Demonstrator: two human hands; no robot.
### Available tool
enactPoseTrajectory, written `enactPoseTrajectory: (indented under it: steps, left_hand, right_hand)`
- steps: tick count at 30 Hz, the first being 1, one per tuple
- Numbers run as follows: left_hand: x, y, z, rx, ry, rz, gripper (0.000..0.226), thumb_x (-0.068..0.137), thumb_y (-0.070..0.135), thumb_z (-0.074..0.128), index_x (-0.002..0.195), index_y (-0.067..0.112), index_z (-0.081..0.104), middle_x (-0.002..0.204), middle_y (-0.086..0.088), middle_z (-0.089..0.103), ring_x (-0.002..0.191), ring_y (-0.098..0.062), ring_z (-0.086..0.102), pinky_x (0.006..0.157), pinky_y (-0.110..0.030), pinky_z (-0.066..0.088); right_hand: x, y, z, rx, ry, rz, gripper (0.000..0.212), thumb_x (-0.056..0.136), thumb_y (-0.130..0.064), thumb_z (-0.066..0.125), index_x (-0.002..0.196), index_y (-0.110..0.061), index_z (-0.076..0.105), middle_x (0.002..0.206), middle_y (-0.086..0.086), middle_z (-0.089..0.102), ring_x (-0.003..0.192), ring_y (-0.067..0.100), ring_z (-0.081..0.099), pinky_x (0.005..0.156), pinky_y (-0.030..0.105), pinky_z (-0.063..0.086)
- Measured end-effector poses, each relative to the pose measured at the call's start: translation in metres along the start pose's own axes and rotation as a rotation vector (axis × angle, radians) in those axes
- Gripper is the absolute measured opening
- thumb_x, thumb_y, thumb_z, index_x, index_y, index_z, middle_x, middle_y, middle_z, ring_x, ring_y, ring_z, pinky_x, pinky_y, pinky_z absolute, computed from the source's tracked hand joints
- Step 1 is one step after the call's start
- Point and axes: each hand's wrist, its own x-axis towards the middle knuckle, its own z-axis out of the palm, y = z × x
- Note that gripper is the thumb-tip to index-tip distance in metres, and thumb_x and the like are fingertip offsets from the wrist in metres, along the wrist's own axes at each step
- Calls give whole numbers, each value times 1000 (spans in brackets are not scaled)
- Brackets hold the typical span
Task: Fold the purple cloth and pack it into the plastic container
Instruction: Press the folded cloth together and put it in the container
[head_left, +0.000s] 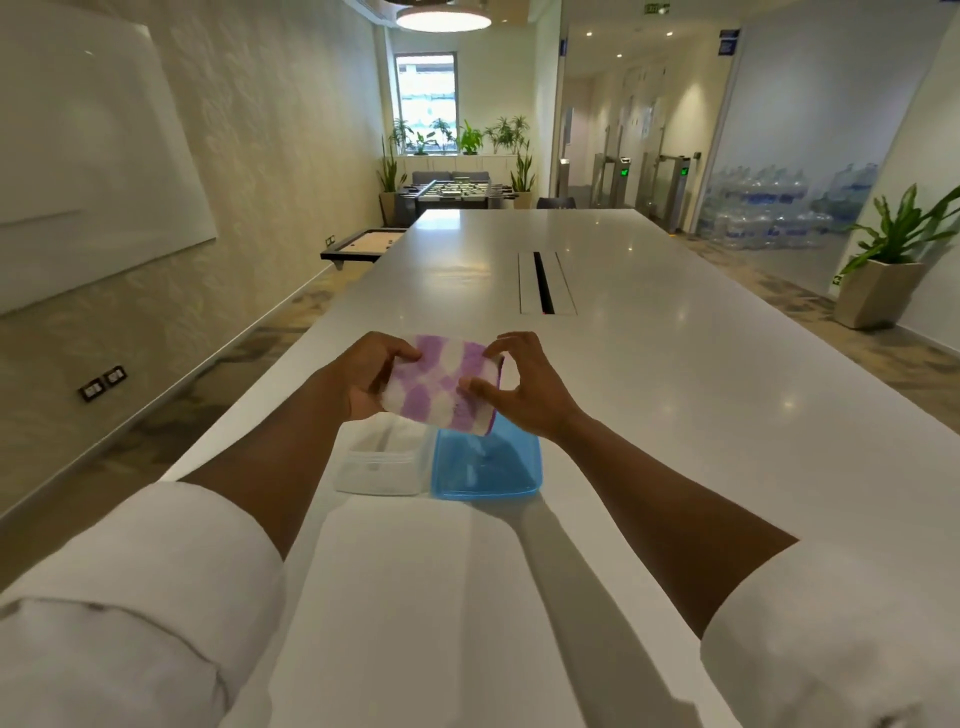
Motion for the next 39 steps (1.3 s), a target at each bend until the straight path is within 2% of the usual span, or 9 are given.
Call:
enactPoseTrajectory:
  steps: [3, 8, 12, 16, 21, 24, 28, 32, 39]
  left_hand:
    - [-6, 7, -14, -58, 20, 23, 32, 78, 11, 50, 103, 11, 70, 94, -11, 72, 80, -29, 69, 72, -34, 57]
    - [-13, 19, -35, -74, -2, 75, 48, 74, 5, 42, 106, 21, 74, 102, -8, 73, 87, -29, 69, 70, -32, 58]
    - [-14, 22, -52, 7, 62, 99, 41, 74, 5, 45, 96, 24, 75, 101, -10, 68, 86, -29, 65, 67, -30, 56]
    - [-12, 20, -67, 179, 114, 161, 37, 80, 6, 53, 108, 22, 69, 109, -12, 64, 95, -30, 60, 80, -37, 50]
    - [-6, 18, -87, 369, 99, 197, 36, 91, 16, 63, 127, 17, 60, 119, -12, 66, 108, -31, 64, 78, -34, 55]
    - [2, 14, -95, 439, 140, 198, 43, 90, 25, 67, 129, 10, 57, 119, -14, 66, 107, -29, 65, 88, -40, 56]
    - [13, 7, -105, 578, 199, 207, 34, 89, 27, 68, 115, 6, 65, 109, -15, 69, 94, -24, 66, 80, -32, 56]
    - [26, 2, -114, 856, 195, 181, 12, 83, 31, 74, 92, 23, 73, 92, 2, 70, 85, -12, 63, 72, -24, 52]
    - [44, -5, -109, 1416, 125, 174, 11, 84, 40, 68, 91, 33, 74, 95, 7, 70, 82, -9, 60, 70, -24, 45]
  right_hand:
    - [16, -9, 10, 144, -62, 119, 57, 79, -43, 74, 123, -19, 49, 130, 2, 52, 114, 16, 52, 88, 25, 47]
    - [37, -29, 22, 287, -158, 212, 67, 84, -37, 71, 139, -11, 41, 124, 6, 58, 107, 22, 62, 85, 33, 58]
    - [47, -38, 33, 379, -221, 264, 51, 87, -22, 70, 132, -9, 53, 120, 14, 60, 108, 29, 64, 83, 37, 60]
    - [55, -38, 45, 358, -263, 252, 40, 83, -14, 74, 120, -9, 62, 108, 11, 62, 100, 27, 63, 81, 35, 59]
    - [71, -33, 60, 247, -285, 253, 37, 81, -14, 75, 116, -8, 65, 98, 6, 61, 91, 26, 63, 85, 42, 59]
    - [81, -28, 69, 121, -302, 217, 32, 86, -19, 69, 117, -10, 67, 101, 7, 63, 92, 29, 65, 89, 47, 57]
    - [89, -25, 79, -106, -402, 118, 29, 91, -23, 59, 117, -14, 69, 113, 8, 69, 94, 21, 61, 89, 36, 53]
    - [92, -19, 85, -281, -501, 84, 32, 89, -29, 61, 119, -20, 67, 117, 7, 69, 94, 18, 60, 79, 25, 48]
    - [93, -27, 98, -603, -698, 18, 38, 91, -28, 47, 122, -20, 67, 127, 3, 64, 115, 23, 55, 97, 38, 51]
